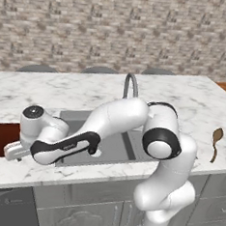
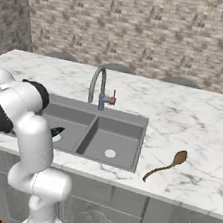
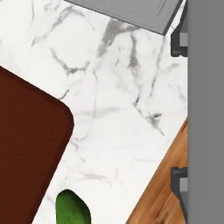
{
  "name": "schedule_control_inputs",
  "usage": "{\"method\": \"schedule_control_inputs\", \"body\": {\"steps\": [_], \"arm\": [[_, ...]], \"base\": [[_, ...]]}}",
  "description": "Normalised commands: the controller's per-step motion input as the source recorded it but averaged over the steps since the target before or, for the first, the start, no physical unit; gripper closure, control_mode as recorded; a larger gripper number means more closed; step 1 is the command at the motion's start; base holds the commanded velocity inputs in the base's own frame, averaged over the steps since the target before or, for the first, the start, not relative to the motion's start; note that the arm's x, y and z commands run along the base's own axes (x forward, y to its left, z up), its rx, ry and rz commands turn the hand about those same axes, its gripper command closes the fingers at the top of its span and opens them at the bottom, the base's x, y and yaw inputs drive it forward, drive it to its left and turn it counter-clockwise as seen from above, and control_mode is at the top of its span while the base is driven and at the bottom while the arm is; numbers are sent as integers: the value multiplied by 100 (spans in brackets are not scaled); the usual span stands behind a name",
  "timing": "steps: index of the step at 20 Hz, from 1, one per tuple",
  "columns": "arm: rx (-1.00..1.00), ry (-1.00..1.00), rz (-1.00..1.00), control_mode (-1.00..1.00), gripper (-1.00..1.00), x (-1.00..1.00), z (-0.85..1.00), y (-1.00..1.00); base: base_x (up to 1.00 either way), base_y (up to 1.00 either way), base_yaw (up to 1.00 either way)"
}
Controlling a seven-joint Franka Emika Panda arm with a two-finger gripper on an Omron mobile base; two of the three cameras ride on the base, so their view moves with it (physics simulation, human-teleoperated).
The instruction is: Pick up all produce items and place them in the sink. Turn on the sink faucet to wash them. Then turn the sink off and put them in the tray.
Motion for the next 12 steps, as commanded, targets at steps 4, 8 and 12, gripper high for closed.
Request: {"method": "schedule_control_inputs", "body": {"steps": [4, 8, 12], "arm": [[0, 0, 0, -100, -100, -8, 20, 39], [0, 2, -1, -100, -100, -4, 19, 44], [0, 9, -4, -100, -100, 0, 5, 50]], "base": [[0, 0, 0], [0, 0, 0], [0, 0, 0]]}}
